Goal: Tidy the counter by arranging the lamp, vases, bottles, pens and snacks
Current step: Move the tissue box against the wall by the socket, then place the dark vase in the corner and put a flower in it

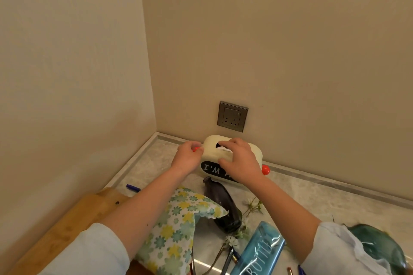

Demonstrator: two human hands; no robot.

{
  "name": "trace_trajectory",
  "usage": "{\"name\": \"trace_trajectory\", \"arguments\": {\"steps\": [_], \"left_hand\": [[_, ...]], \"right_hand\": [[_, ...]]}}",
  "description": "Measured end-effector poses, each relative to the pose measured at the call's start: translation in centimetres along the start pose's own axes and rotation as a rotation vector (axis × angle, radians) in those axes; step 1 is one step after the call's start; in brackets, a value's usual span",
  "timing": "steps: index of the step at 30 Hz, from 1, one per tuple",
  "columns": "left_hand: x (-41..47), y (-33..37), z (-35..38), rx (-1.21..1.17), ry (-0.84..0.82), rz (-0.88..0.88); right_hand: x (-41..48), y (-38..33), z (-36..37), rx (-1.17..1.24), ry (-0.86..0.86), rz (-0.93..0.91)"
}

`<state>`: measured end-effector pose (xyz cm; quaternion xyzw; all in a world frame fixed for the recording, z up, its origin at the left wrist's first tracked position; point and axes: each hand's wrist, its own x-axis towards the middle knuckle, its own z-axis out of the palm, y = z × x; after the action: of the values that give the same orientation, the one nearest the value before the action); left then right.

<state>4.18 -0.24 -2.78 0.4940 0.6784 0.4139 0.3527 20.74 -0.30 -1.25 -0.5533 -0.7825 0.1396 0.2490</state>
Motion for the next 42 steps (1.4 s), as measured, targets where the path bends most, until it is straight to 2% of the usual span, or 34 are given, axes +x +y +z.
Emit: {"name": "trace_trajectory", "arguments": {"steps": [8,13,16,22,27,33,42], "left_hand": [[-4.5,0.2,-1.8,-0.067,-0.08,0.059],[-7.1,0.0,-1.0,-0.023,-0.137,0.051],[-7.7,-0.5,-0.2,0.154,-0.194,0.067],[-7.7,-1.0,1.4,0.686,-0.28,0.053],[-6.0,-0.8,2.5,0.885,-0.377,-0.017],[-4.2,-2.1,3.2,0.864,-0.505,-0.067],[-4.9,-0.8,1.2,0.742,-0.379,-0.041]], "right_hand": [[-3.6,-2.0,-0.1,0.179,0.001,0.081],[-6.1,-1.1,-0.2,0.171,-0.157,0.233],[-7.0,-0.4,0.1,0.14,-0.258,0.292],[-6.7,0.1,1.0,0.079,-0.376,0.35],[-5.7,0.7,2.2,0.038,-0.451,0.373],[-4.9,1.5,3.2,0.155,-0.517,0.413],[-4.2,0.4,1.9,0.264,-0.43,0.353]]}}
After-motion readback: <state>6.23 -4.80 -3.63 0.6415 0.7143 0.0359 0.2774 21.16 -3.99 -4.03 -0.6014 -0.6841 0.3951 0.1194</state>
